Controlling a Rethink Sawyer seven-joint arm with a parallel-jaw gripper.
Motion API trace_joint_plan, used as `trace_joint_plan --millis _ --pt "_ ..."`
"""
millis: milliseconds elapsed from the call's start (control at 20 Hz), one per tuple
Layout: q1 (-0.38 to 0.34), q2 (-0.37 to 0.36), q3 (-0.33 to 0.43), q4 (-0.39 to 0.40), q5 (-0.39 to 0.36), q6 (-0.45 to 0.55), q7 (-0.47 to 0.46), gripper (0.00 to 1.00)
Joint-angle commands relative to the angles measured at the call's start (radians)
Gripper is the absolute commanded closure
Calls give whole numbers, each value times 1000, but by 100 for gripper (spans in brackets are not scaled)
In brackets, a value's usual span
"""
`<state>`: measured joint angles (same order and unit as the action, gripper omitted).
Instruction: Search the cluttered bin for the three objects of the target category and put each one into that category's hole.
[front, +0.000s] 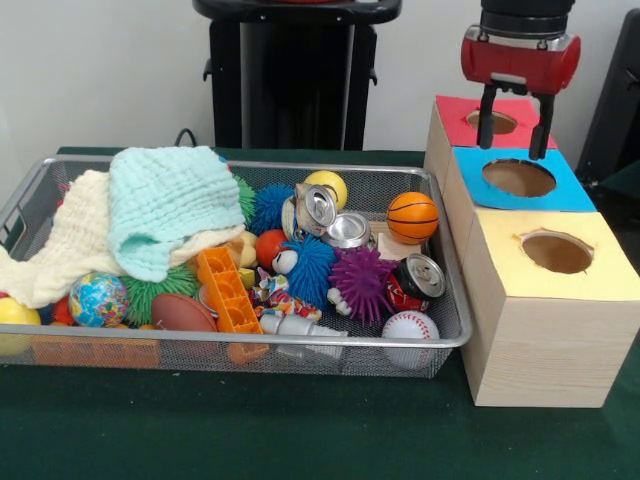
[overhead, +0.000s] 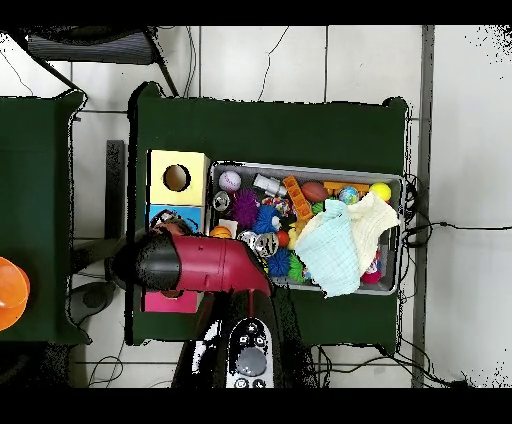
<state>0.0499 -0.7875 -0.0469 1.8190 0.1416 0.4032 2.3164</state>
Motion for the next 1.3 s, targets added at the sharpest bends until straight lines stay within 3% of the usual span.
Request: trace_joint_plan --millis 50,300,550,1050,1300 --pt "-47 -24 2 -68 1 114 70 0" --pt "-147 -40 31 -140 -52 225 -77 0" --pt "-290 -26 132 -163 -78 292 -235 0" --pt "-514 53 271 -171 -215 228 -364 0" --pt "-607 138 332 -208 -299 217 -401 0"
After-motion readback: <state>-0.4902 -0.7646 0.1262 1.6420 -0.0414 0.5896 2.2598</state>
